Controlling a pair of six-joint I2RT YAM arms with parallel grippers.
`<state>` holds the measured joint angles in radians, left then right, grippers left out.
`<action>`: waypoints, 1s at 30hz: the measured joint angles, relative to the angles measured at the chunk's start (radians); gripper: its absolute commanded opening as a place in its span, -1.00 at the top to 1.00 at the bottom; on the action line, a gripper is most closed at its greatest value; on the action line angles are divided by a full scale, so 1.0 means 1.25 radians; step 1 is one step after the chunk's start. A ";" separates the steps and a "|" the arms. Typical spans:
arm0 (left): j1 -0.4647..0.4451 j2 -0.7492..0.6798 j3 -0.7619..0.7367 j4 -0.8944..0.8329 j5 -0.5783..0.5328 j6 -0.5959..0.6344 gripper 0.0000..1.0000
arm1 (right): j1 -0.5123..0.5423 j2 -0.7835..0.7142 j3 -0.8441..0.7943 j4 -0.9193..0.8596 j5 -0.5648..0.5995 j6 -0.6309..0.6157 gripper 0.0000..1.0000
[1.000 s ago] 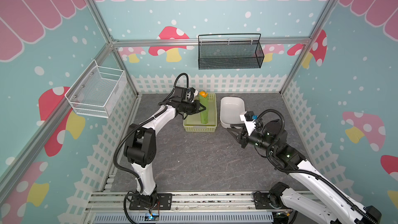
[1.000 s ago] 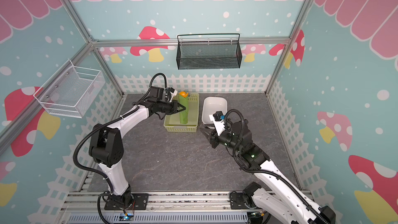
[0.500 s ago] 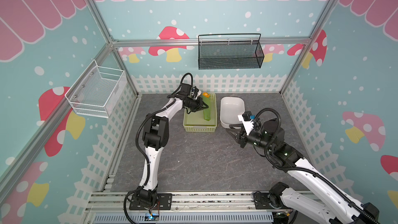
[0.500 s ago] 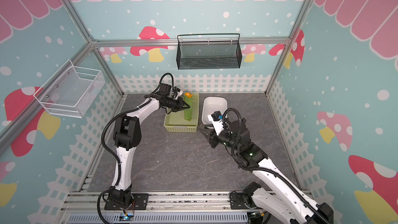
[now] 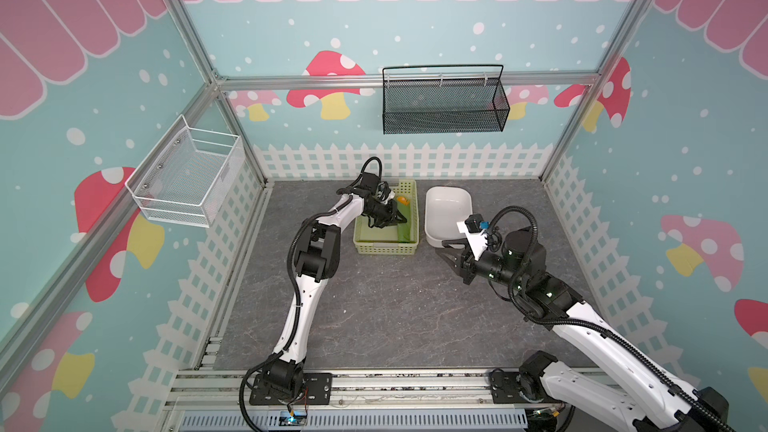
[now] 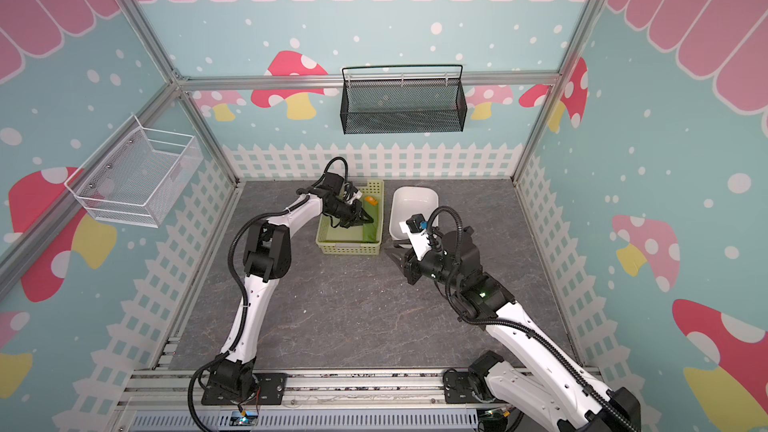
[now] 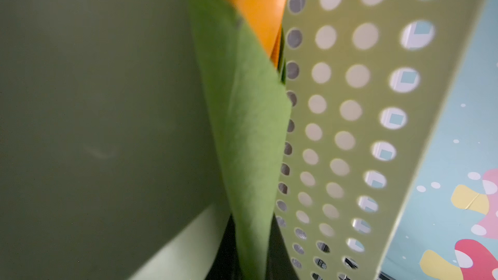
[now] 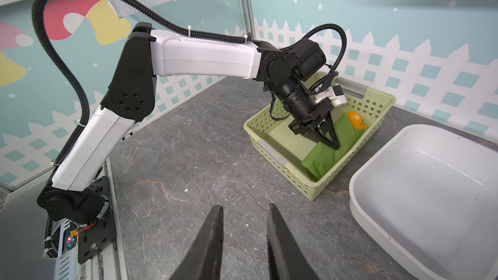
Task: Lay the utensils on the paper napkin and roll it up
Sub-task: 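Lower the green bundle into the green basket with the left gripper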
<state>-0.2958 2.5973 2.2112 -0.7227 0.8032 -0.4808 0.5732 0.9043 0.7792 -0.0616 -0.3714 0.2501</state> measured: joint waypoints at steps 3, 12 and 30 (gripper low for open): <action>0.000 0.020 0.019 -0.003 0.001 -0.007 0.90 | -0.002 -0.002 0.000 -0.002 -0.002 -0.002 0.41; 0.000 0.036 0.045 -0.017 -0.005 -0.001 0.51 | -0.004 -0.005 0.000 -0.015 -0.003 -0.003 0.40; 0.005 -0.003 0.056 -0.076 -0.121 0.020 -0.32 | -0.008 -0.018 0.035 -0.051 0.002 -0.006 0.39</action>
<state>-0.2890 2.5935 2.2818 -0.8177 0.6518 -0.4561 0.5632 0.8814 0.8227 -0.1253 -0.3683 0.2424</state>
